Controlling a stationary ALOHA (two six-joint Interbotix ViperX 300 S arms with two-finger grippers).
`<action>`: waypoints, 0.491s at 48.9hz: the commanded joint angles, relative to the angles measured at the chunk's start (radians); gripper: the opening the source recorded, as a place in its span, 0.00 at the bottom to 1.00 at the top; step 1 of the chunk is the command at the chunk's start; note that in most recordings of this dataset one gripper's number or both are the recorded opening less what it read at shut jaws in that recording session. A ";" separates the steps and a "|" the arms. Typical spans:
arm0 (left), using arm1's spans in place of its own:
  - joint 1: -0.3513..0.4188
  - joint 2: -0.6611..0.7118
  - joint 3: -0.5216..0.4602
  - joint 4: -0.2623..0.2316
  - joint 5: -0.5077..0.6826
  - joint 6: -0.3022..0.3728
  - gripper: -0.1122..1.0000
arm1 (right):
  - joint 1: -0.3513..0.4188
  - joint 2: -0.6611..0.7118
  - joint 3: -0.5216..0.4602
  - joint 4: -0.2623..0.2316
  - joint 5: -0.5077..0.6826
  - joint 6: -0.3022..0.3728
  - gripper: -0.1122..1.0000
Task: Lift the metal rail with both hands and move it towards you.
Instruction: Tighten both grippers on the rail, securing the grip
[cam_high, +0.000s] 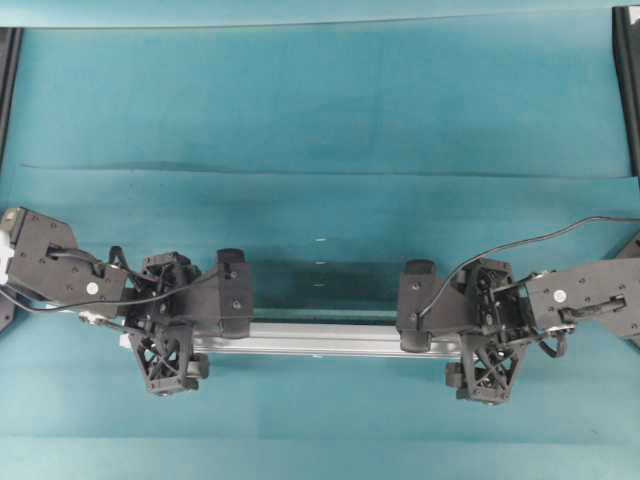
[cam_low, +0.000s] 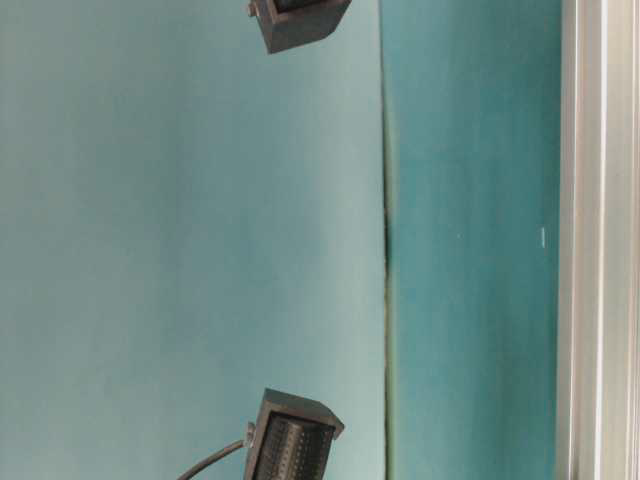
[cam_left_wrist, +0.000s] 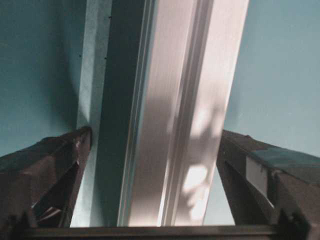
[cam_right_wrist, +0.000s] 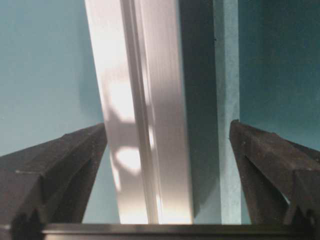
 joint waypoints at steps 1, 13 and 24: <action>-0.002 -0.005 -0.006 0.003 -0.015 -0.002 0.95 | 0.003 0.006 -0.014 0.003 0.005 0.002 0.95; -0.003 -0.005 -0.014 0.003 -0.026 -0.006 0.45 | 0.002 0.015 -0.031 0.066 0.063 0.002 0.47; -0.003 -0.005 -0.015 0.003 -0.025 -0.002 0.40 | 0.002 0.015 -0.034 0.071 0.060 0.002 0.47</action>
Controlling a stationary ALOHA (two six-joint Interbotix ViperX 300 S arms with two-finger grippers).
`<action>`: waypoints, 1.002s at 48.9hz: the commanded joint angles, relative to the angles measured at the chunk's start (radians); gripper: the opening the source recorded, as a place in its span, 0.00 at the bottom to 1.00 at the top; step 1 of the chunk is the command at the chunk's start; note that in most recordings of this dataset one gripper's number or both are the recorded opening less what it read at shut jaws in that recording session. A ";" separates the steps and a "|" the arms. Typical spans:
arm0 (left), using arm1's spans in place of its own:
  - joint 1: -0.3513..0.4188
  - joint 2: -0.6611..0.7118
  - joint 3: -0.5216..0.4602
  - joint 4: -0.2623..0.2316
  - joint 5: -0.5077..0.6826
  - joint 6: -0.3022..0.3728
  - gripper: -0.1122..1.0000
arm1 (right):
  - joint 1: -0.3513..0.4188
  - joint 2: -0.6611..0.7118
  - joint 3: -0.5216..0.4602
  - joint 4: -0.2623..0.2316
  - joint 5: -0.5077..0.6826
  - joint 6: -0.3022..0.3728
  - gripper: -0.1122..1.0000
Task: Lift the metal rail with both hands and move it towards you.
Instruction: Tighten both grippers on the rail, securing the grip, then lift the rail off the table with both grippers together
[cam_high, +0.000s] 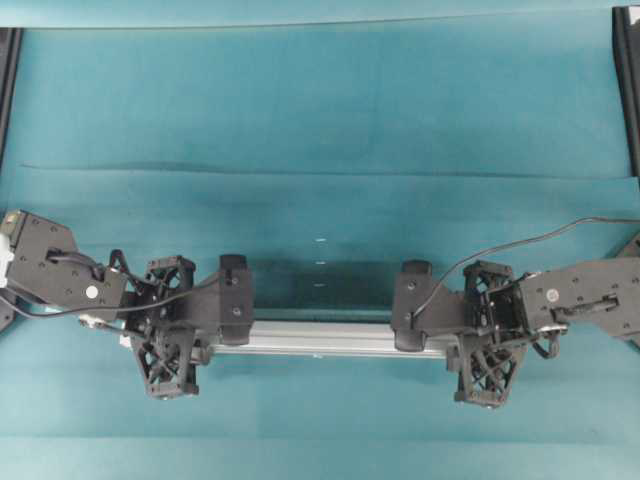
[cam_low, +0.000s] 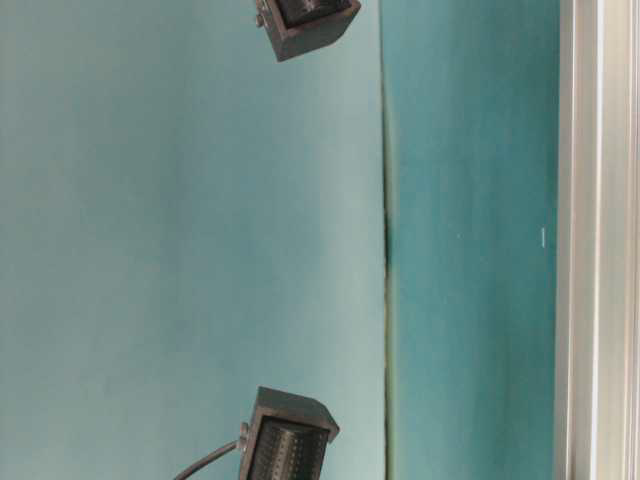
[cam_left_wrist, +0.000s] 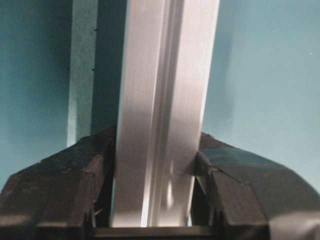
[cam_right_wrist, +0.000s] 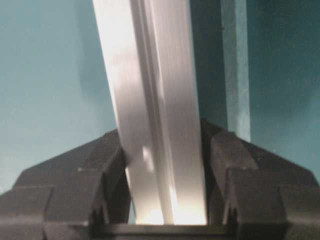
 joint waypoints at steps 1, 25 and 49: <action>0.005 -0.005 -0.012 -0.003 -0.006 -0.003 0.40 | 0.003 0.005 -0.008 0.012 -0.002 0.006 0.47; 0.005 -0.029 -0.021 -0.003 0.011 0.003 0.40 | -0.005 -0.018 -0.031 0.012 0.034 0.006 0.47; 0.005 -0.299 -0.319 -0.003 0.477 0.008 0.40 | -0.048 -0.236 -0.344 0.012 0.543 0.009 0.47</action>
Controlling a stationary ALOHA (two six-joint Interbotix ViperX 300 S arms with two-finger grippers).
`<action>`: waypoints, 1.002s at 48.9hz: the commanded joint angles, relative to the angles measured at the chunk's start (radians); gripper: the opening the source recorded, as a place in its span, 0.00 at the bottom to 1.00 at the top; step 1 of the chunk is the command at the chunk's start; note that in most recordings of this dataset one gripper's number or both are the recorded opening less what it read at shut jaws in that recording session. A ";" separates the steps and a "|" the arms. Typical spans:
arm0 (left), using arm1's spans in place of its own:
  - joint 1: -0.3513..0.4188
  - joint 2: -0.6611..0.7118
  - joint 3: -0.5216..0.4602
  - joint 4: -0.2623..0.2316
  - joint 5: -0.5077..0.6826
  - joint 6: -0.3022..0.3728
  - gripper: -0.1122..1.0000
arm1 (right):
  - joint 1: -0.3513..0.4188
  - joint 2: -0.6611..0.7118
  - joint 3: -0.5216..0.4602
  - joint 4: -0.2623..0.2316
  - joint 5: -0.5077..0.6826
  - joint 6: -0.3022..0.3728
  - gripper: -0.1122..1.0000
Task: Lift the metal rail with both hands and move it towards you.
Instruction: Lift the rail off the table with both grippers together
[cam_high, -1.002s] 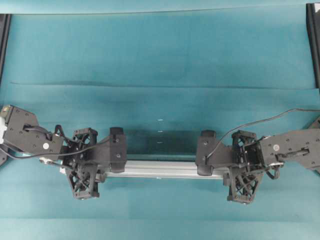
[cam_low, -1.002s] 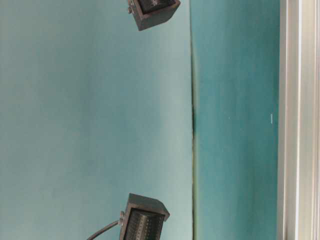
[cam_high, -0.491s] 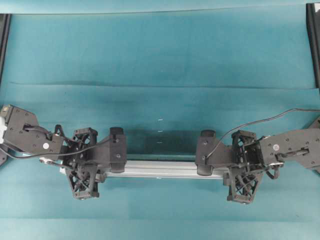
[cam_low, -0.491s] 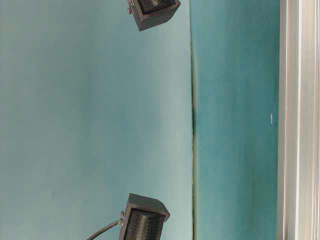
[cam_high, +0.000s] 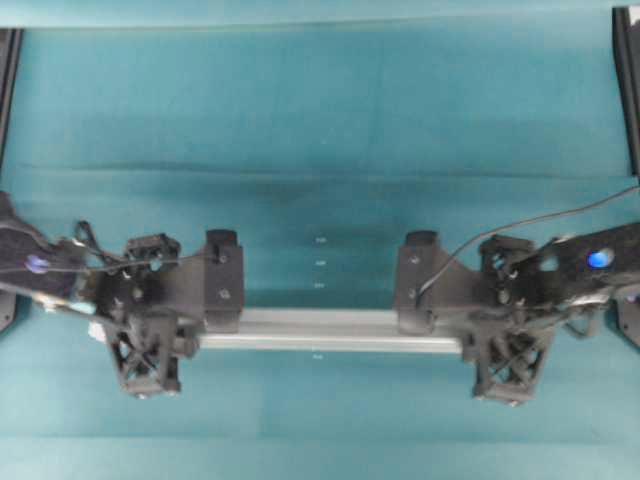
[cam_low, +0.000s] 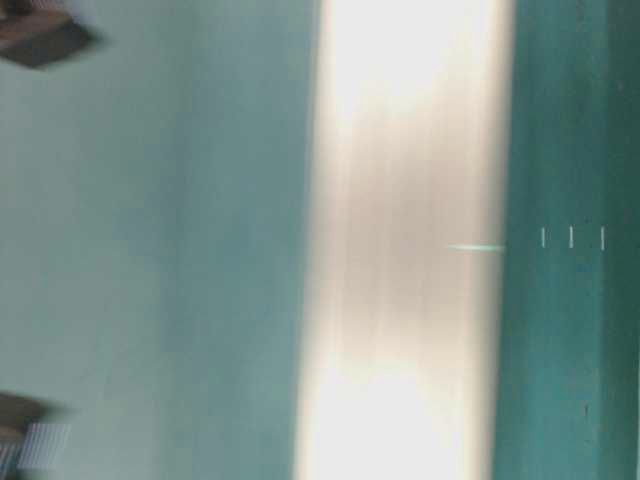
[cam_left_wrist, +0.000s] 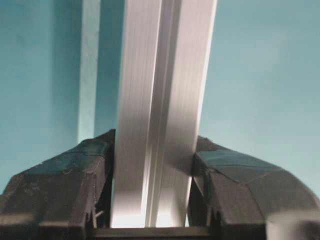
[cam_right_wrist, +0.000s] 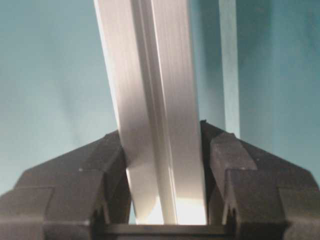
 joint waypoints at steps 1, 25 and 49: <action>0.006 -0.048 -0.109 0.002 0.075 -0.003 0.40 | -0.015 -0.021 -0.086 0.003 0.077 0.011 0.47; 0.008 -0.054 -0.400 0.000 0.391 0.002 0.40 | -0.031 -0.015 -0.422 0.003 0.477 0.163 0.46; 0.018 0.023 -0.764 0.000 0.753 0.000 0.40 | -0.031 0.012 -0.750 -0.002 0.687 0.222 0.46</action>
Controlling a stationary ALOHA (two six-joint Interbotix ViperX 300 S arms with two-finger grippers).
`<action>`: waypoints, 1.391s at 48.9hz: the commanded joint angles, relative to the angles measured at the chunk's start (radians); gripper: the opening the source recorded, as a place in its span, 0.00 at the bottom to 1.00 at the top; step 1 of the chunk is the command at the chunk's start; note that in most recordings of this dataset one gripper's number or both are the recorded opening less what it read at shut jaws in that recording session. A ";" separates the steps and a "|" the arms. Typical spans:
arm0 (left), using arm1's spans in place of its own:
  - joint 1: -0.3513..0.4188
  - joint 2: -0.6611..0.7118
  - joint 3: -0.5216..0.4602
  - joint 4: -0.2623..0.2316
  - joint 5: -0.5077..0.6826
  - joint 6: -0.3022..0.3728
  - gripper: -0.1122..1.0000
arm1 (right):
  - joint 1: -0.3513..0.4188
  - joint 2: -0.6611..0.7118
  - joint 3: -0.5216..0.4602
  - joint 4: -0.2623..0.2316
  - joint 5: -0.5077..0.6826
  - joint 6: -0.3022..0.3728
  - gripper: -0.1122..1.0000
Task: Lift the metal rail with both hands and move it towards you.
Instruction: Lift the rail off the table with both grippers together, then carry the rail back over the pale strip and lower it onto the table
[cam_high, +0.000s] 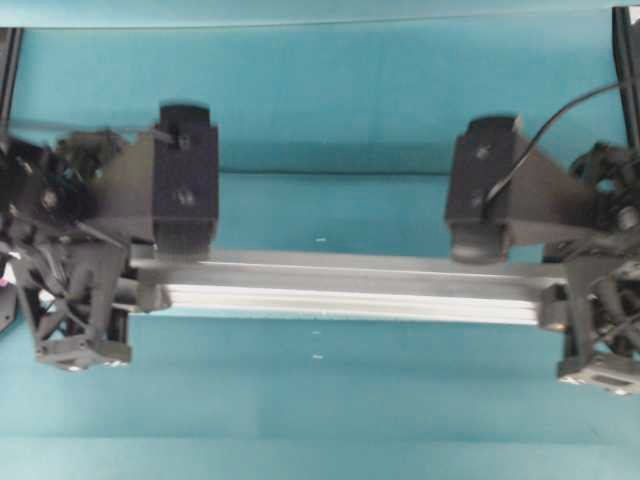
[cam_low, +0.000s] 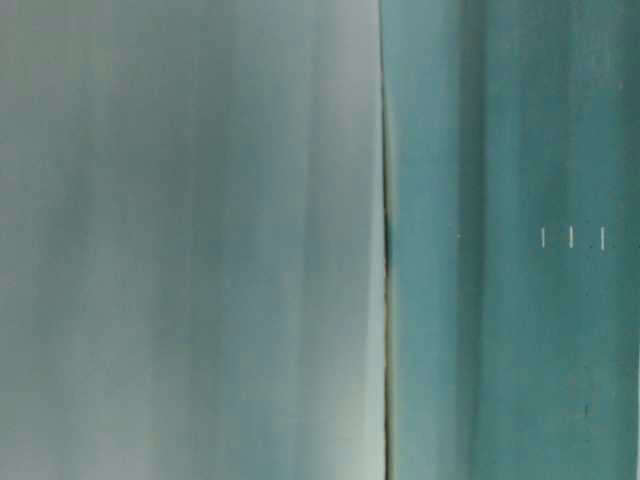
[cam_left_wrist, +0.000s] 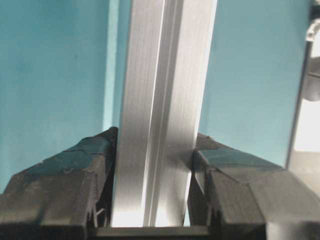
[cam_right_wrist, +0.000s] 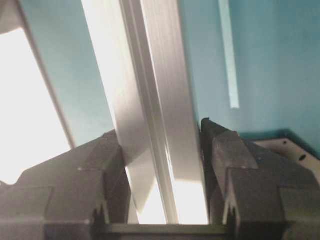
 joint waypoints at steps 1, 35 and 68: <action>0.003 0.005 -0.087 0.002 0.044 -0.011 0.40 | -0.025 0.008 -0.092 -0.008 0.006 0.078 0.46; 0.015 0.020 -0.137 0.000 0.048 -0.009 0.40 | -0.028 0.032 -0.160 -0.008 0.021 0.077 0.47; 0.095 0.028 0.018 0.006 0.041 0.017 0.40 | -0.052 -0.014 0.069 -0.055 -0.026 -0.005 0.46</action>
